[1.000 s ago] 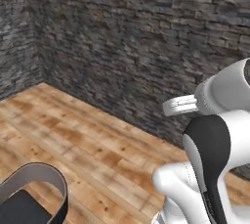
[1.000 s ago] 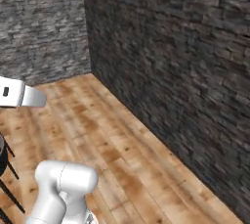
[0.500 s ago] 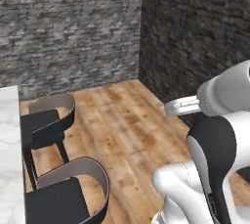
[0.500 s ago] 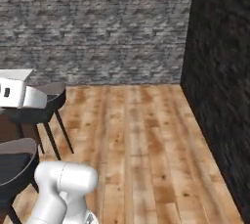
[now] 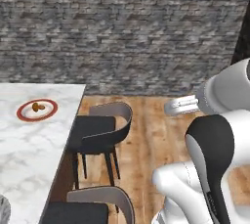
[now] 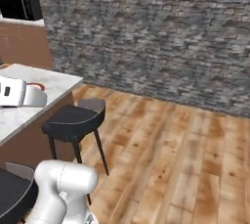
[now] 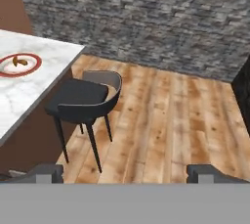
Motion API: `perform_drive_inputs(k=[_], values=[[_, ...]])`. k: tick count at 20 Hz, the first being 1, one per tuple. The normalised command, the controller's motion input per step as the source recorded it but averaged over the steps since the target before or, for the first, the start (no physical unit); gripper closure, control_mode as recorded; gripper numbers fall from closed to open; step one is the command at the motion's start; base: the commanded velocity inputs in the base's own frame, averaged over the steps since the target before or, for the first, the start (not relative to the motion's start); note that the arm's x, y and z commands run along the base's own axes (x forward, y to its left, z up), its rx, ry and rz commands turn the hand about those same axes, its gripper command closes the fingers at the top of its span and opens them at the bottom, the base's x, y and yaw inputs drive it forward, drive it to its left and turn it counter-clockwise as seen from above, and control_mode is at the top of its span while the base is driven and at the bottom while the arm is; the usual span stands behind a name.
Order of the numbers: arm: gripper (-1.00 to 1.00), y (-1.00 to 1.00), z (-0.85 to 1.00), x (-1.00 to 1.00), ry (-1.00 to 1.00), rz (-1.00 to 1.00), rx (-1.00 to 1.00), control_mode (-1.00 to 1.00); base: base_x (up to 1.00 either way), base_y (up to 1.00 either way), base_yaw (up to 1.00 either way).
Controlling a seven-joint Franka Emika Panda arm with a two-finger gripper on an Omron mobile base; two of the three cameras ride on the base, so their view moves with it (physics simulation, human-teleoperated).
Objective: Transport the chicken drumstick and mushroom to the fridge. Place the chicken drumstick on the rack containing meat and place the mushroom on the rack containing the vegetable, ensuring meats and vegetables are on different racks.
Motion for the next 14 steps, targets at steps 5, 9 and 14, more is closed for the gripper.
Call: perform_drive_inputs(k=[5,9,14], values=[[-1.00,0.00,0.00,0.00,0.00,0.00,0.00,1.00,0.30,-0.02,0.90],[-1.00,0.00,0.00,0.00,0.00,0.00,0.00,1.00,0.00,0.00,0.99],[-1.00,0.00,0.00,0.00,0.00,0.00,0.00,1.00,-0.08,0.00,1.00]])
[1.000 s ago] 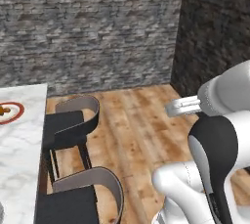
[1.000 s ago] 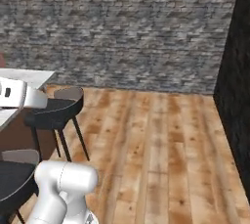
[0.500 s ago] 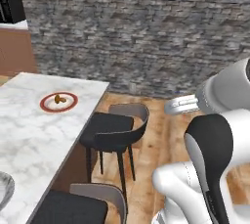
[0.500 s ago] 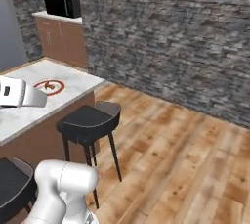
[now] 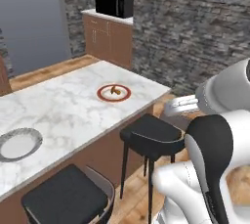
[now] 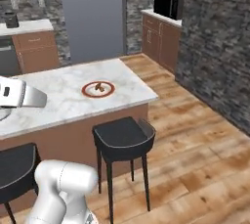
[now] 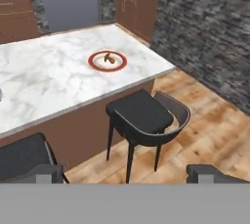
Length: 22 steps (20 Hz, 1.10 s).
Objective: Transport the chicken drumstick and mushroom to the fridge. Place the chicken drumstick on the rack containing meat and place the mushroom on the rack containing the vegetable, ensuring meats and vegetables are on different racks.
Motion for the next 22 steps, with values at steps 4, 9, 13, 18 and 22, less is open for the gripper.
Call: perform_drive_inputs(k=[4,9,13,18,22], values=[[-1.00,0.00,0.00,0.00,0.00,0.00,0.00,1.00,-0.26,-0.08,0.97],[-1.00,0.00,0.00,0.00,0.00,0.00,0.00,1.00,-0.34,-0.39,0.85],[-1.00,0.00,0.00,0.00,0.00,0.00,0.00,1.00,-0.56,-0.67,0.74],[-1.00,0.00,0.00,0.00,0.00,0.00,0.00,1.00,-0.57,-0.99,0.49],[-1.00,0.00,0.00,0.00,0.00,0.00,0.00,1.00,-0.59,-1.00,0.30]])
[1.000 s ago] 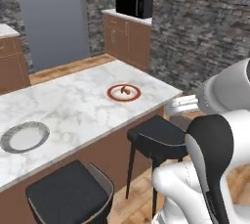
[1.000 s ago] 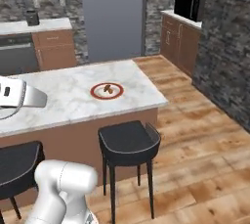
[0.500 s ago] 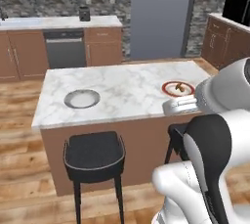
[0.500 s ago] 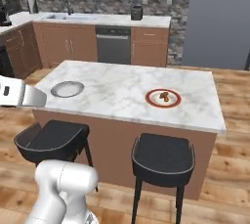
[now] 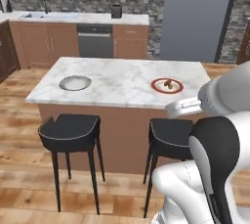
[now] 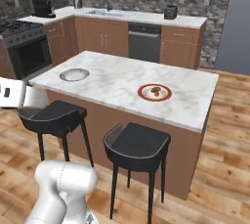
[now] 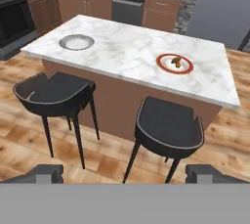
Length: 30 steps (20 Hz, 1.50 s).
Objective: Transport the chicken drumstick and mushroom to the fridge. Place the chicken drumstick on the rack containing meat and place the mushroom on the rack containing the vegetable, ensuring meats and vegetables are on different racks.
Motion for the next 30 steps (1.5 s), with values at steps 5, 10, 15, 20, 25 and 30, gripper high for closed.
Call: perform_drive_inputs(k=[5,10,15,20,25,30], values=[[-1.00,0.00,0.00,0.00,0.00,0.00,0.00,1.00,-0.30,-1.00,0.17],[-1.00,0.00,0.00,0.00,0.00,0.00,0.00,1.00,0.05,-1.00,0.07],[-1.00,0.00,0.00,0.00,0.00,0.00,0.00,1.00,0.85,-0.90,0.12],[-1.00,0.00,0.00,0.00,0.00,0.00,0.00,1.00,1.00,-0.22,0.13],[-1.00,0.00,0.00,0.00,0.00,0.00,0.00,1.00,0.99,-0.18,0.23],[-1.00,0.00,0.00,0.00,0.00,0.00,0.00,1.00,0.85,-0.54,0.42]])
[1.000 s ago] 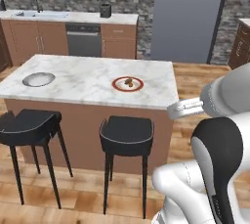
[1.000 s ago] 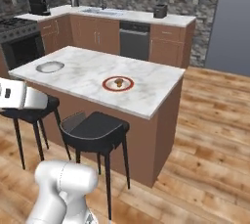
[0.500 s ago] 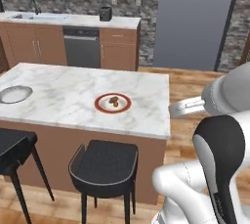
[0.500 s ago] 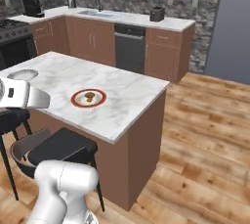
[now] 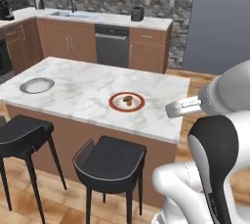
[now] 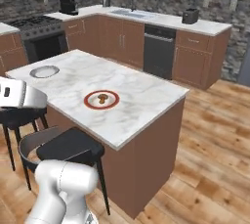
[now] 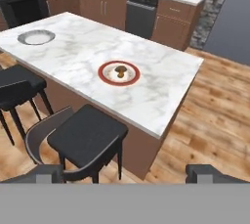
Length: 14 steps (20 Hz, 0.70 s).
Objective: Transport the chicken drumstick and mushroom to the fridge. Place the chicken drumstick on the rack containing meat and place the mushroom on the rack containing the vegetable, ensuring meats and vegetables are on different racks.
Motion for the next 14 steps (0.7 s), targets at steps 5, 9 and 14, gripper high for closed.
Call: perform_drive_inputs(k=[5,9,14], values=[[-1.00,0.00,0.00,0.00,0.00,0.00,0.00,1.00,0.62,-0.58,0.45],[-1.00,0.00,0.00,0.00,0.00,0.00,0.00,1.00,0.15,-0.54,0.13],[-1.00,0.00,0.00,0.00,0.00,0.00,0.00,1.00,-0.47,-0.51,-0.09]])
